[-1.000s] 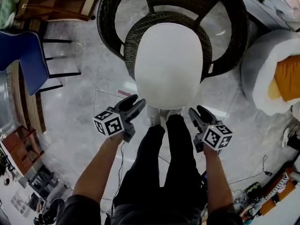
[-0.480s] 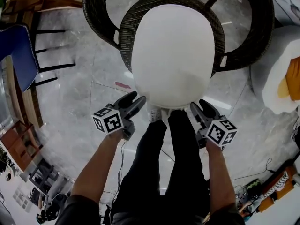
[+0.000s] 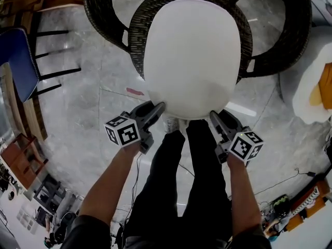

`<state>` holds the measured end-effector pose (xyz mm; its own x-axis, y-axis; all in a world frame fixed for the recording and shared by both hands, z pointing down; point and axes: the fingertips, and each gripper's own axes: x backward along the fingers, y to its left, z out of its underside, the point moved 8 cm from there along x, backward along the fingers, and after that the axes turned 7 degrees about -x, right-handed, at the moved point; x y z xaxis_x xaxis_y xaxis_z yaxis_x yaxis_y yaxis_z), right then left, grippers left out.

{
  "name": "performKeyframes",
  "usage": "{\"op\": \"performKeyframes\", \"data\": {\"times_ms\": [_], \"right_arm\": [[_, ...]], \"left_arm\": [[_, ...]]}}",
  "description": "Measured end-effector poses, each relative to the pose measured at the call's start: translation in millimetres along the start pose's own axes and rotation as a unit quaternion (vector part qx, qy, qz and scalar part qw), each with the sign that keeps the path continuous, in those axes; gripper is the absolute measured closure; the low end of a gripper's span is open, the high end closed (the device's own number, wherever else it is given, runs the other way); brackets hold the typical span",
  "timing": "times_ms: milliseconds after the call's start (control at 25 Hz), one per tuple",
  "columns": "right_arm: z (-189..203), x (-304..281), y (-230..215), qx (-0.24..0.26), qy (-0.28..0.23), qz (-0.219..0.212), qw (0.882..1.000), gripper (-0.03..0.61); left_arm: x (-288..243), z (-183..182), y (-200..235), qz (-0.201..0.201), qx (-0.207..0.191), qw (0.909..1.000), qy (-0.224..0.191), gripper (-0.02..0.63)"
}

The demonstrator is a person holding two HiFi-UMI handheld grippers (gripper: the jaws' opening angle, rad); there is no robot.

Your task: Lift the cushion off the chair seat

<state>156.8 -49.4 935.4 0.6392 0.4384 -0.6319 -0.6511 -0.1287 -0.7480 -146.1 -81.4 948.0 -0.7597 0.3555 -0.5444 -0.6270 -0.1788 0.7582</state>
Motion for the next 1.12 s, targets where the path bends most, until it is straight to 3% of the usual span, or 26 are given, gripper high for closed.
{"op": "performKeyframes", "data": {"times_ms": [200, 360, 720, 1120], "right_arm": [[-9.2, -1.6, 6.2, -0.003, -0.012, 0.000, 1.000, 0.488], [-16.4, 4.5, 17.7, 0.021, -0.014, 0.010, 1.000, 0.523], [-48.2, 32.8, 75.0, 0.066, -0.055, 0.011, 0.996, 0.537], [-89.1, 103.6, 167.0, 0.127, -0.103, -0.016, 0.986, 0.541]], "left_arm": [[0.1, -3.1, -4.5, 0.002, 0.008, 1.0000, -0.003, 0.529], [4.4, -11.9, -16.6, 0.001, -0.016, 0.9999, -0.002, 0.557], [31.0, -61.6, -64.9, 0.003, -0.076, 0.9967, -0.028, 0.571], [91.3, -116.9, -158.5, 0.016, -0.126, 0.9887, -0.080, 0.575]]}}
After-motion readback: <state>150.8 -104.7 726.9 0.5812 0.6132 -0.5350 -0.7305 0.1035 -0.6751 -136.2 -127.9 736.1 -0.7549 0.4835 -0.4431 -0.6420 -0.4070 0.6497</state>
